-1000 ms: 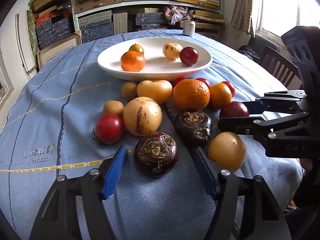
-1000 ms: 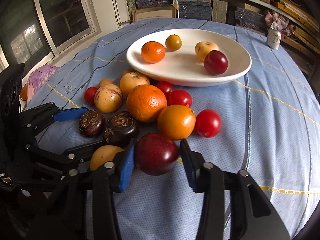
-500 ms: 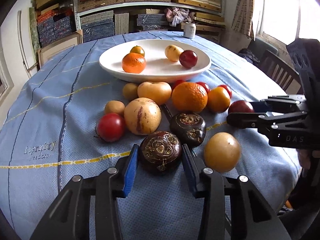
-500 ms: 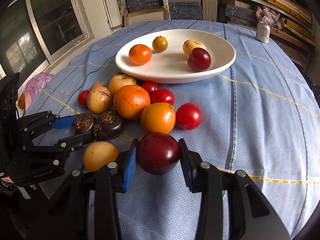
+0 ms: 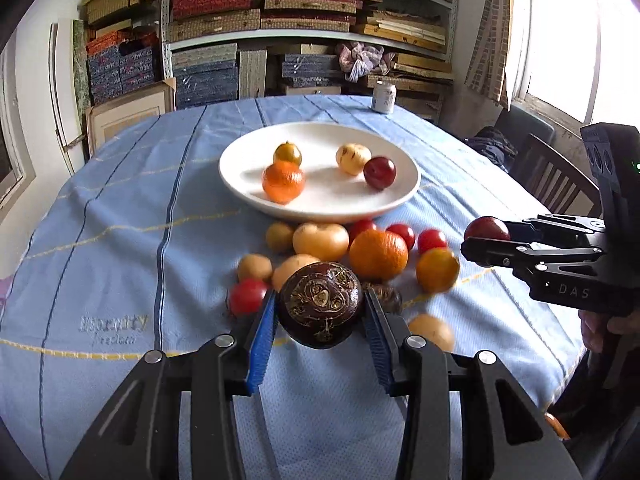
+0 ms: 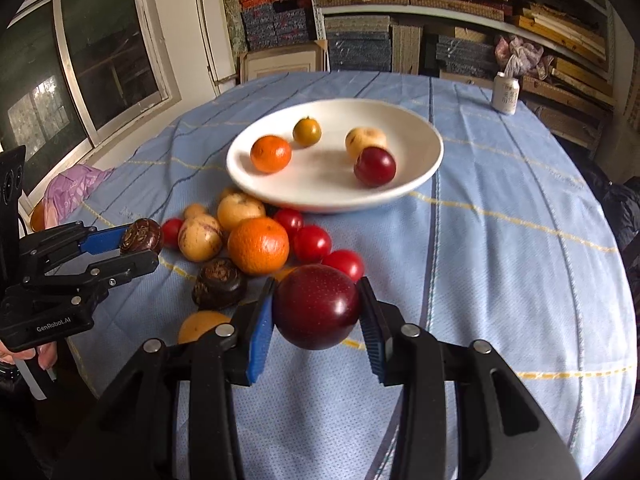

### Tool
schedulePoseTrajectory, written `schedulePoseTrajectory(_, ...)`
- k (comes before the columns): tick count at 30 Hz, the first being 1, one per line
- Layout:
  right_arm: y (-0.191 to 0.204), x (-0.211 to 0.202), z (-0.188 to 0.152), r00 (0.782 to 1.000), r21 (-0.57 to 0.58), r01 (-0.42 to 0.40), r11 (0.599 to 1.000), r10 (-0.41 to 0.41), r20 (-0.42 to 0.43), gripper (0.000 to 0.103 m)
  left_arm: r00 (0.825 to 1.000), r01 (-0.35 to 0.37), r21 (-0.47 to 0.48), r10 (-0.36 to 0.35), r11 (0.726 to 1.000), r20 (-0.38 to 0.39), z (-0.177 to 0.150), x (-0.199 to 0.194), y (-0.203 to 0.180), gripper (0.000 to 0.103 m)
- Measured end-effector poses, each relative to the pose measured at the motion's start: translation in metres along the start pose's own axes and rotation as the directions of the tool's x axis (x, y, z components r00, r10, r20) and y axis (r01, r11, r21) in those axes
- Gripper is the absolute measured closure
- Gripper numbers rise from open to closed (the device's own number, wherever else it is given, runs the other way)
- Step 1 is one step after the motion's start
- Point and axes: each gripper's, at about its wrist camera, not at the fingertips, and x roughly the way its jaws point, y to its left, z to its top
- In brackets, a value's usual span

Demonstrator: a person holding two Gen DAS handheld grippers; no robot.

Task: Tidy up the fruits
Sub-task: 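Carry the brown fruit and plum onto the white plate and open both grippers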

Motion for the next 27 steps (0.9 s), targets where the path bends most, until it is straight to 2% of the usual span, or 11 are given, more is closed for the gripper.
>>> schedulePoseTrajectory(6,-0.005,0.005,0.032,0.998,-0.035,0.005,0.999,-0.003,0.058,0.064,0.999,0.011,0.042,-0.013,0.999,0.039,0.034,0.012,-0.007,0.060)
schedulePoseTrajectory(11,-0.013,0.022,0.060,0.997,-0.054,0.005,0.999,-0.001,0.074,0.064,0.999,0.009,0.062,-0.012,0.998,0.040,0.062,0.035,-0.005,0.060)
schedulePoseTrajectory(18,-0.022,0.057,0.086,0.999,-0.082,-0.019,0.996,0.022,0.043,0.064,1.000,-0.005,0.061,0.006,0.998,-0.012,0.087,0.078,0.005,0.060)
schedulePoseTrajectory(27,-0.026,0.091,0.084,0.999,-0.086,-0.052,0.995,0.051,-0.014,0.064,0.997,0.026,0.080,-0.020,0.996,-0.068,0.090,0.106,0.010,0.060)
